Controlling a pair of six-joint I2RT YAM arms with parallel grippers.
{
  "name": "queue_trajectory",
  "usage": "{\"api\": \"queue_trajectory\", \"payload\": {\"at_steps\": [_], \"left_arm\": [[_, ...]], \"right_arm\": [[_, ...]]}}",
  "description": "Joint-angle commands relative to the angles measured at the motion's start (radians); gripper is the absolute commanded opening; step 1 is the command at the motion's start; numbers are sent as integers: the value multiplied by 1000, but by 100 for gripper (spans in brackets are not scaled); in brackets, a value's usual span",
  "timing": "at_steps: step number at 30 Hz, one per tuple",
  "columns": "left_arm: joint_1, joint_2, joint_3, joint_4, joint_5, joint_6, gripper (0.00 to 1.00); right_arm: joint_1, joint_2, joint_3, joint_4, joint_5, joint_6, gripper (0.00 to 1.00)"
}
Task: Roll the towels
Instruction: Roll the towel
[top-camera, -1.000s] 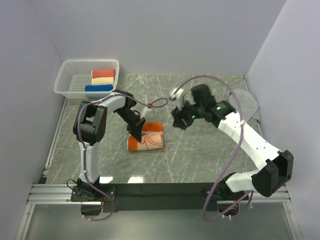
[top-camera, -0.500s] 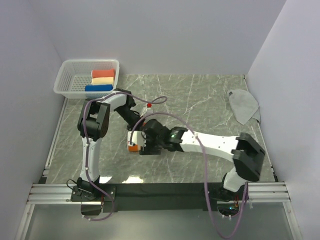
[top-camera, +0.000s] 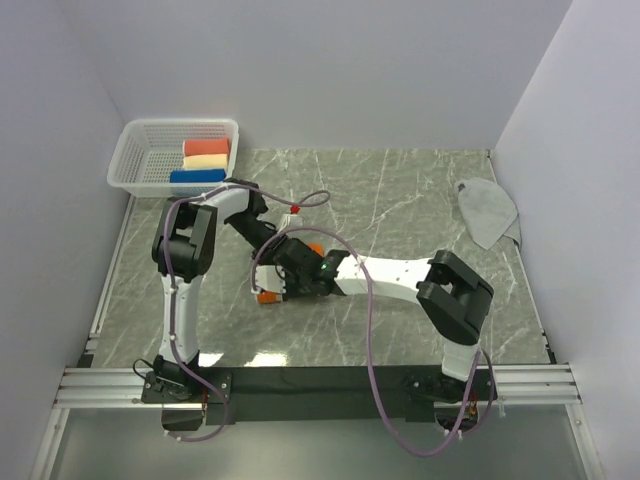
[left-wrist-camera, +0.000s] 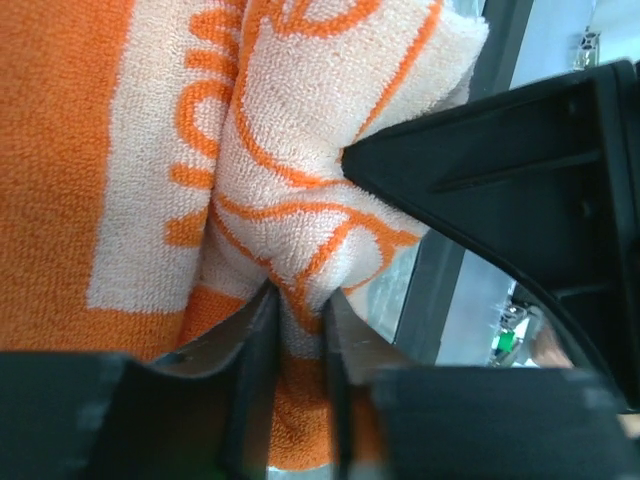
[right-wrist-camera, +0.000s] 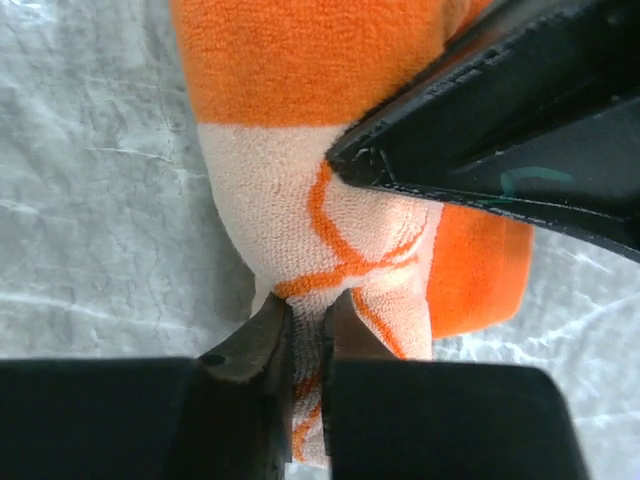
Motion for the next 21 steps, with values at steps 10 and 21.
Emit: {"api": "queue_trajectory", "payload": {"at_steps": [10, 21], "left_arm": [[188, -168, -67, 171, -39, 52, 51], [441, -530, -296, 352, 67, -39, 56]], "right_arm": [[-156, 112, 156, -466, -488, 132, 0], [-288, 361, 441, -715, -755, 213, 0]]}}
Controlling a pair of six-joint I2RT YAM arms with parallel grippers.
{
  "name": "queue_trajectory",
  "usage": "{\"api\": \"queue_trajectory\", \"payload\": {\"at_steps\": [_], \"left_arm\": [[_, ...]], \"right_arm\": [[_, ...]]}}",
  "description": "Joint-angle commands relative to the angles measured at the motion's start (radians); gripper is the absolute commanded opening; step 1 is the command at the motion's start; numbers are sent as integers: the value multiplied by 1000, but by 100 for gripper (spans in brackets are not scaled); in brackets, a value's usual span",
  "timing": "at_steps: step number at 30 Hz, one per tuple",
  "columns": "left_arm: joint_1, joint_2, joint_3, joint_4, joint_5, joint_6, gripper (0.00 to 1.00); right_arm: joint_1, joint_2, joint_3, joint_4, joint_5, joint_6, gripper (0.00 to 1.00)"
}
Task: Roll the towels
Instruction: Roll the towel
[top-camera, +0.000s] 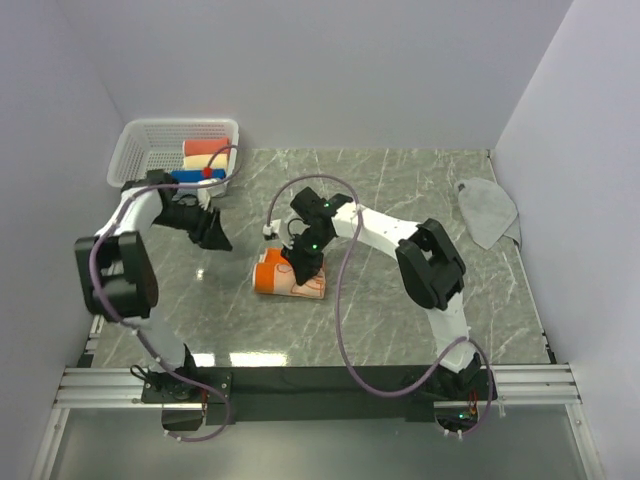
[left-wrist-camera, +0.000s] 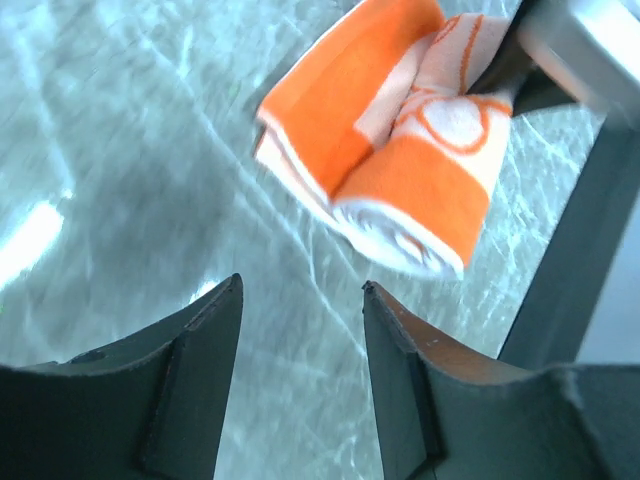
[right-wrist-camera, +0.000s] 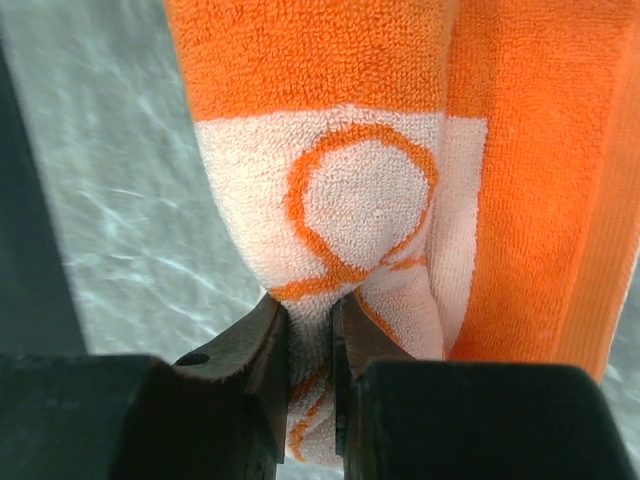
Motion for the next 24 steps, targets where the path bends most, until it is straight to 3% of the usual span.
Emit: {"api": "queue_trajectory", "payload": {"at_steps": [1, 3, 9, 12, 14, 19, 24], "left_arm": [[38, -154, -105, 80, 33, -11, 57], [48, -270, -198, 111, 22, 16, 58], [-3, -652, -485, 279, -76, 142, 77], [-113, -807, -604, 365, -162, 202, 81], [-245, -897, -670, 440, -223, 199, 83], [-550, -957, -739, 552, -374, 162, 86], [-733, -882, -803, 678, -527, 127, 88]], "right_arm": [[-17, 152, 46, -299, -134, 64, 0], [-42, 198, 121, -359, -227, 52, 0], [-76, 342, 264, -555, -372, -14, 0], [-85, 410, 311, -607, -389, -31, 0], [-87, 453, 335, -635, -403, -42, 0], [-96, 516, 358, -644, -409, -35, 0], [-100, 527, 375, -638, -398, -37, 0]]}}
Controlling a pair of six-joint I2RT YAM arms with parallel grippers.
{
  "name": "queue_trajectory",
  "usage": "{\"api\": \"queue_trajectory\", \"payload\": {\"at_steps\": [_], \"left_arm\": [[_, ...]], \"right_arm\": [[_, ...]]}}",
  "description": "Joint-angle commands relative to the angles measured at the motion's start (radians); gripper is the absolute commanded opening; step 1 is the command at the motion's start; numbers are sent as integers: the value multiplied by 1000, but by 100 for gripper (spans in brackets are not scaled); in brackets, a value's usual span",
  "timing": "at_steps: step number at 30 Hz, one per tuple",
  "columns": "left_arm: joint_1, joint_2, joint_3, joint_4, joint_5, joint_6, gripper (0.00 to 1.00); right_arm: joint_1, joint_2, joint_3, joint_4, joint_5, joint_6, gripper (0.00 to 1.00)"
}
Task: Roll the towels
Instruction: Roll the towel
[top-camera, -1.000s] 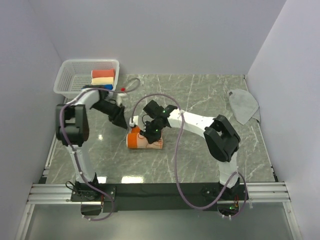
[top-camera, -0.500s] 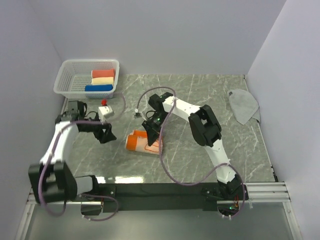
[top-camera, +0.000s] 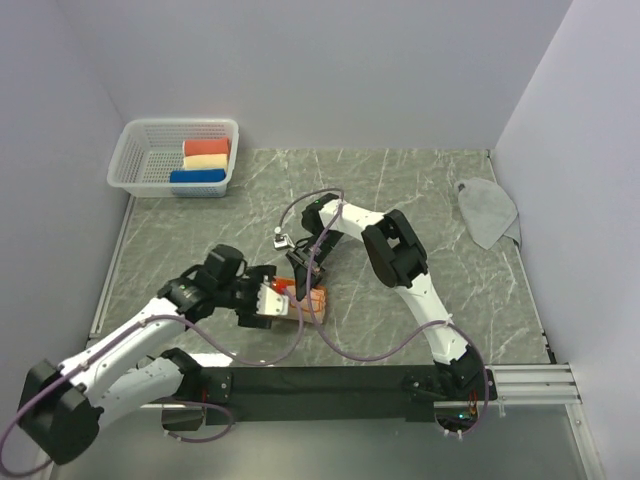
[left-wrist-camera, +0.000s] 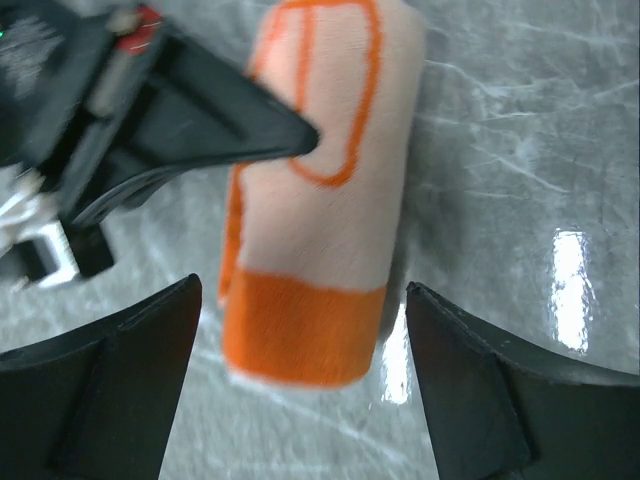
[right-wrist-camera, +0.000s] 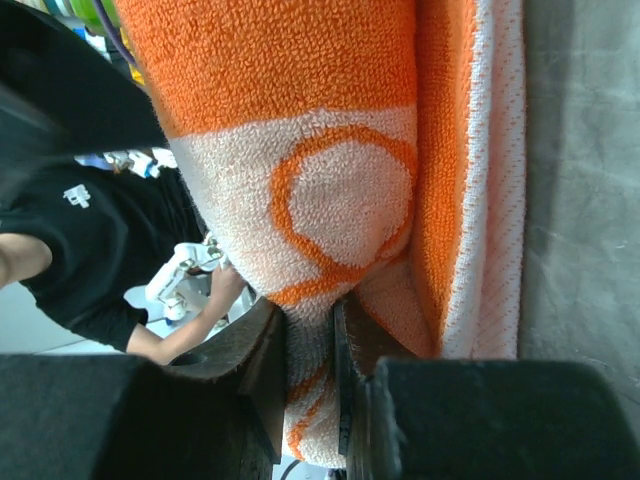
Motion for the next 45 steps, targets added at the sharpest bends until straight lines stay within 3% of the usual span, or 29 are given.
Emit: {"api": "queue_trajectory", "payload": {"at_steps": [1, 4, 5, 6, 7, 9, 10, 13, 16, 18, 19, 22, 27, 33, 38, 42, 45], "left_arm": [[-94, 55, -30, 153, -148, -27, 88], [-146, 128, -36, 201, -181, -45, 89], [-157, 172, -33, 204, -187, -48, 86], [-169, 197, -27, 194, -190, -51, 80], [-187, 222, -8, 178, -191, -58, 65], [-195, 300, 14, 108, -184, -74, 49], [-195, 326, 46, 79, -178, -77, 37], [-183, 417, 92, -38, -149, -110, 24], [-149, 466, 127, -102, -100, -130, 15], [-129, 512, 157, -164, -57, -137, 12], [-103, 533, 192, -182, -37, -139, 10], [-44, 627, 268, -272, 34, -140, 5], [39, 792, 391, -366, 108, -134, 2], [119, 967, 560, -475, 187, -124, 2], [151, 1127, 695, -576, 207, -88, 3], [182, 1178, 761, -609, 212, -78, 3], [187, 1201, 784, -615, 207, -78, 4]], "right_arm": [[5, 60, 3, -19, 183, -44, 0], [4, 42, -7, 4, 197, -32, 0], [4, 34, -12, 5, 197, -27, 0], [2, 29, -13, 8, 197, -23, 0], [-4, 16, -17, 18, 196, -15, 0], [-13, -3, -26, 25, 191, 2, 1], [-27, -32, -29, 39, 196, 9, 10], [-51, -124, -49, 96, 223, 60, 25], [-99, -237, -55, 163, 252, 126, 34], [-151, -318, -101, 232, 303, 190, 35], [-175, -433, -146, 369, 324, 224, 37], [-235, -657, -363, 568, 401, 299, 40], [-256, -907, -572, 648, 544, 241, 41], [-228, -1069, -717, 708, 623, 230, 45], [-84, -1176, -837, 812, 784, 172, 47], [75, -1241, -909, 897, 935, 120, 59], [178, -1200, -926, 955, 1032, 92, 60]]}}
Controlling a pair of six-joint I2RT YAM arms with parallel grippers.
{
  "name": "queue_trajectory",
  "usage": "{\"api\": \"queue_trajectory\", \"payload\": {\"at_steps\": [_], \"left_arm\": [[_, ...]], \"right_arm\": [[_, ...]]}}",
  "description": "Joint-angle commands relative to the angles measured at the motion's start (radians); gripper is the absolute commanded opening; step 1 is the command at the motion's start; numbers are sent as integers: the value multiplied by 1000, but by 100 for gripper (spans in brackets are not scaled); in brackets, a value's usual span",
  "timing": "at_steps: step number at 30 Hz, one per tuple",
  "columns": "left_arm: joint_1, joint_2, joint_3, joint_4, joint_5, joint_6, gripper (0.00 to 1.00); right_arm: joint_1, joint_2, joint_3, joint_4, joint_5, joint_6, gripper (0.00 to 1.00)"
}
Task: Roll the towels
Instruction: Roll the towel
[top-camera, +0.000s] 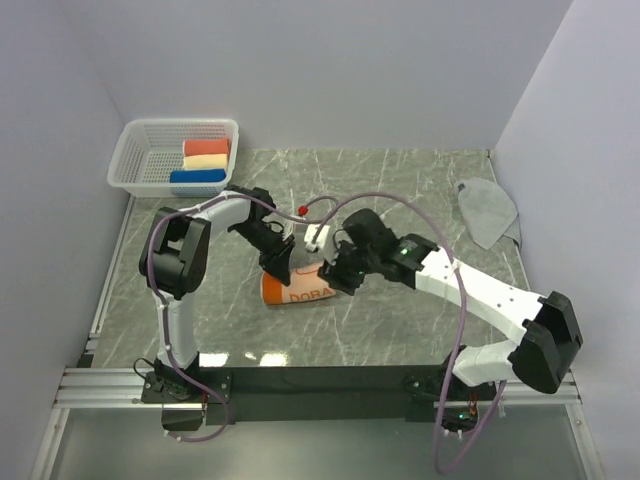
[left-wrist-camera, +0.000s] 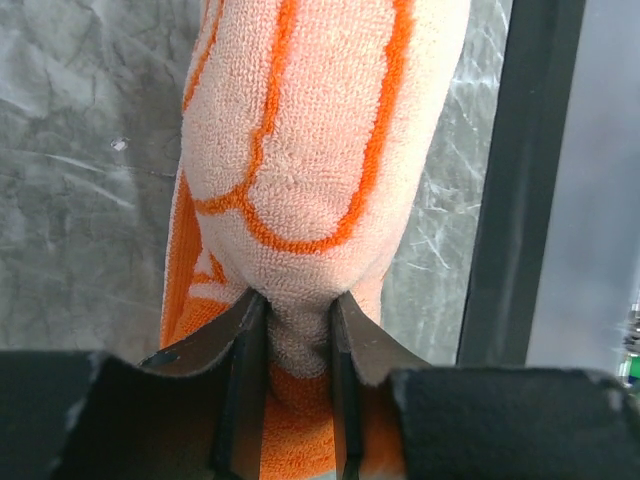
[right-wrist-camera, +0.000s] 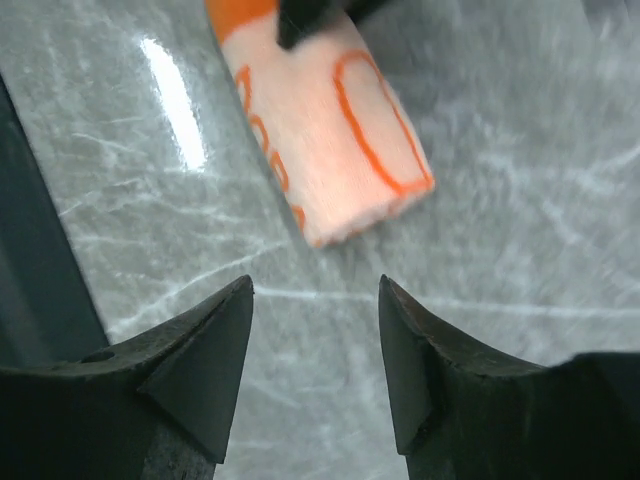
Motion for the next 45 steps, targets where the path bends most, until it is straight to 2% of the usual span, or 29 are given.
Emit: {"api": "queue_trajectory", "payload": {"at_steps": [1, 12, 17, 19, 22, 24, 25, 27, 29, 31, 37, 42, 44, 45], "left_arm": [[7, 82, -16, -55, -168, 42, 4], [19, 123, 56, -70, -166, 33, 8], [32, 140, 76, -80, -154, 33, 17], [44, 136, 72, -72, -143, 33, 22], [79, 108, 56, -63, -111, 31, 23], [119, 70, 43, -54, -85, 25, 35], [134, 54, 36, -52, -52, 25, 48], [183, 1, 21, -55, -15, 36, 57], [212, -66, -2, -34, 22, 31, 72], [251, -122, -54, 2, 38, 10, 76], [395, -404, -221, 196, -8, -136, 80], [490, -561, -287, 276, -86, -130, 82], [490, -671, -303, 304, -100, -107, 99], [483, -717, -309, 292, -88, -17, 100]], "right_arm": [[81, 20, -14, 166, 174, -63, 61], [133, 263, -11, 328, 225, -127, 63], [132, 309, -33, 296, 179, -152, 63], [133, 344, -22, 254, 155, -164, 60], [124, 402, 11, 171, 93, -176, 52], [113, 438, 28, 135, 49, -179, 49], [110, 448, 44, 106, 40, -176, 49], [103, 476, 59, 83, 12, -172, 47], [83, 496, 94, 45, -17, -164, 46], [54, 534, 145, -3, -63, -152, 44], [-9, 607, 237, -78, -144, -136, 43], [-11, 610, 248, -81, -144, -141, 43], [-11, 617, 262, -92, -144, -141, 43], [-11, 622, 265, -92, -140, -141, 43]]}}
